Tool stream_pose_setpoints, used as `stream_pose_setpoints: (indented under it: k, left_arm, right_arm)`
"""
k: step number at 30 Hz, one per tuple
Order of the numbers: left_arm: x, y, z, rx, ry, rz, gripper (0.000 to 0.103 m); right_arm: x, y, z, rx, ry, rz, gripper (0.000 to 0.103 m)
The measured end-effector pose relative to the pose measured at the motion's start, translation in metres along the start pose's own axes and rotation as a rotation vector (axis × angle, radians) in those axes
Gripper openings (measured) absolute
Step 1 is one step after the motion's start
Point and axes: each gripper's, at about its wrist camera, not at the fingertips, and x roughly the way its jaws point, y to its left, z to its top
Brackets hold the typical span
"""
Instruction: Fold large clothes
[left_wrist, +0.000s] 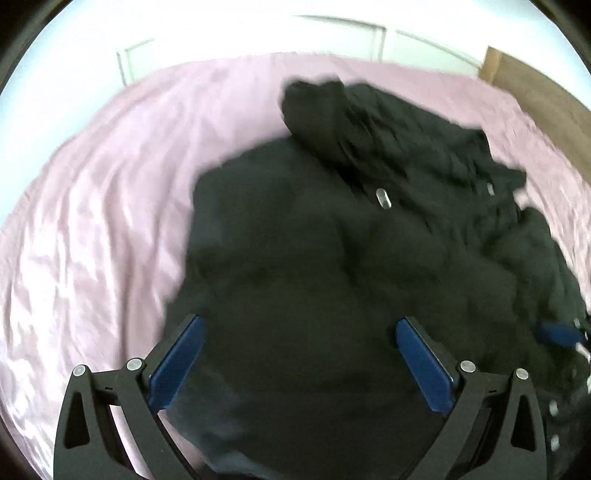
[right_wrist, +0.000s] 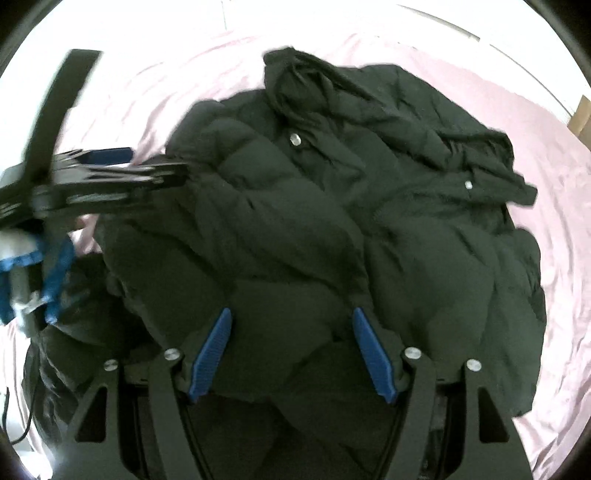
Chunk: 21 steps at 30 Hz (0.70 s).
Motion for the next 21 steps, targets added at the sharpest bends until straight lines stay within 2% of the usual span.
stream_pose_setpoints:
  k: [4,7,11,21]
  left_arm:
    - [0.020,-0.016,-0.017,0.017,0.019,0.060,0.102]
    - [0.025,-0.015,-0.024,-0.015,0.006,0.077,0.102]
    - [0.027,-0.023,-0.031,0.008,-0.018,0.115,0.102]
    - [0.035,-0.016,-0.032,-0.010,-0.024,0.101,0.102]
  right_arm:
    - [0.015,-0.015,-0.012,0.058,0.023,0.018,0.068]
    - [0.024,-0.014,-0.020,0.052,0.017,0.019,0.068]
    - [0.033,-0.012,-0.027,0.041,0.013,0.014,0.069]
    - [0.038,-0.008,-0.031,0.016,0.002,-0.012,0.071]
